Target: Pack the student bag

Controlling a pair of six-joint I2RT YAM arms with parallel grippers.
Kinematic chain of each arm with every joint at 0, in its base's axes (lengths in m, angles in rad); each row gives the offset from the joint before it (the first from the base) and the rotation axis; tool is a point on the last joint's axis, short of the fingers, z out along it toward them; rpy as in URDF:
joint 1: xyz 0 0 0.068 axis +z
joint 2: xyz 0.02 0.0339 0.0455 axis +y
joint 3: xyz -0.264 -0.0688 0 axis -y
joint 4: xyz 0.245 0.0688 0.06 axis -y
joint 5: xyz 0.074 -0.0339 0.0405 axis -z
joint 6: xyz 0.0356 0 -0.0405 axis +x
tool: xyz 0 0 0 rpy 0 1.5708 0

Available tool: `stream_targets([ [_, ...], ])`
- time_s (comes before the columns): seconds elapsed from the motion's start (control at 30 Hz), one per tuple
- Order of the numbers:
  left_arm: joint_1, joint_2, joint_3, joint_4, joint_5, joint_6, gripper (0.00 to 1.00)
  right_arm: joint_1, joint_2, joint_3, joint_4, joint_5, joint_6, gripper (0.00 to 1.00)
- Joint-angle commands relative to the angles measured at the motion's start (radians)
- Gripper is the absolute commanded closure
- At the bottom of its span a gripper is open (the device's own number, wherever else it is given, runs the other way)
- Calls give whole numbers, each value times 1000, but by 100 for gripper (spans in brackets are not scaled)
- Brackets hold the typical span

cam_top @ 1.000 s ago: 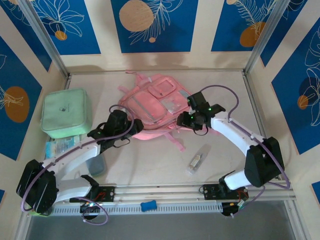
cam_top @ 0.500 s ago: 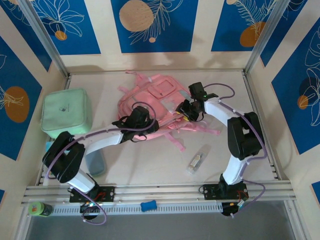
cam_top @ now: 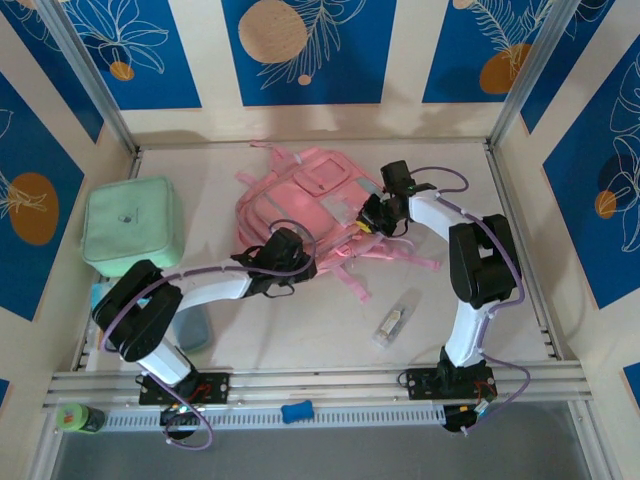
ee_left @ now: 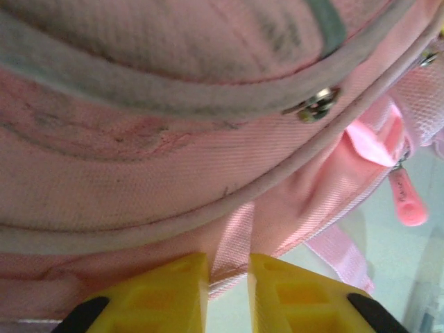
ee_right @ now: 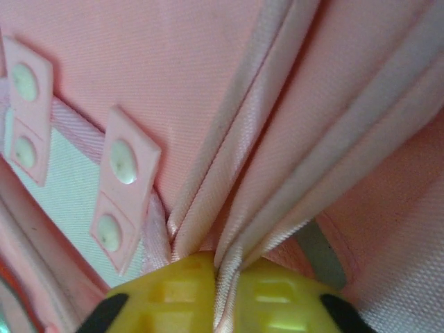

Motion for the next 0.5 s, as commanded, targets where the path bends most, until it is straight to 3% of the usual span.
stream_targets([
  [0.0,6,28,-36,-11,-19,2,79,-8,-33,-33,119,-50,-22,96],
  [0.23,109,89,-4,4,8,60,81,-20,-151,-149,240,-216,2,100],
  [0.47,238,103,83,-23,28,176,81,-7,-293,-312,380,-246,114,100],
])
